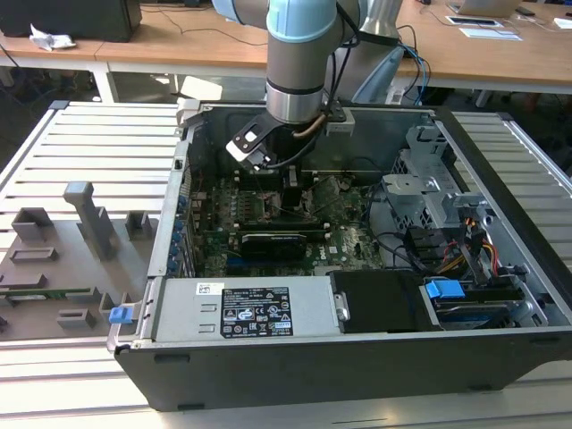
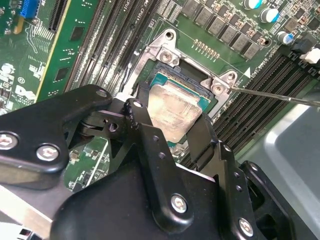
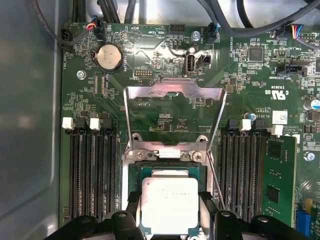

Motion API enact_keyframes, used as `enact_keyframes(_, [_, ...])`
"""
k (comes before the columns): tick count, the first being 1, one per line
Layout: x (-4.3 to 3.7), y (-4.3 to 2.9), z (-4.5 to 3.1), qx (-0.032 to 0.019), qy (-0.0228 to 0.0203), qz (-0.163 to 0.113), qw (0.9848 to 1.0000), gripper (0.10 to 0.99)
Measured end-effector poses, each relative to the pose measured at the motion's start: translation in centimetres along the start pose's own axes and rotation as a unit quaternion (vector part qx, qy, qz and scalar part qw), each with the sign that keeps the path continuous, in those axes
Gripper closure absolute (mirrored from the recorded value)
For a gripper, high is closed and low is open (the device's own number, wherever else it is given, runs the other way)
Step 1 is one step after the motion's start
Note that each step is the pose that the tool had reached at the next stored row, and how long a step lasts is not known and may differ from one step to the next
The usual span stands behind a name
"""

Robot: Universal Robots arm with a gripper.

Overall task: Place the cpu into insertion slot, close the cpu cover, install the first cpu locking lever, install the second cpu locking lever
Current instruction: 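Place the cpu into insertion slot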

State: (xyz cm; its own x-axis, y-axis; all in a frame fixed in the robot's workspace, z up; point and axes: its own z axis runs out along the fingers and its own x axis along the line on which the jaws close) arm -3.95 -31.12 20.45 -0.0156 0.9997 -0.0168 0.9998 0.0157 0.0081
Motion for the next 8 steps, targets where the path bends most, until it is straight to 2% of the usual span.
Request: enact_keyframes(8, [0.01,-0.02,0.41,0.0,-0.0001,0.0,1.0,0.545])
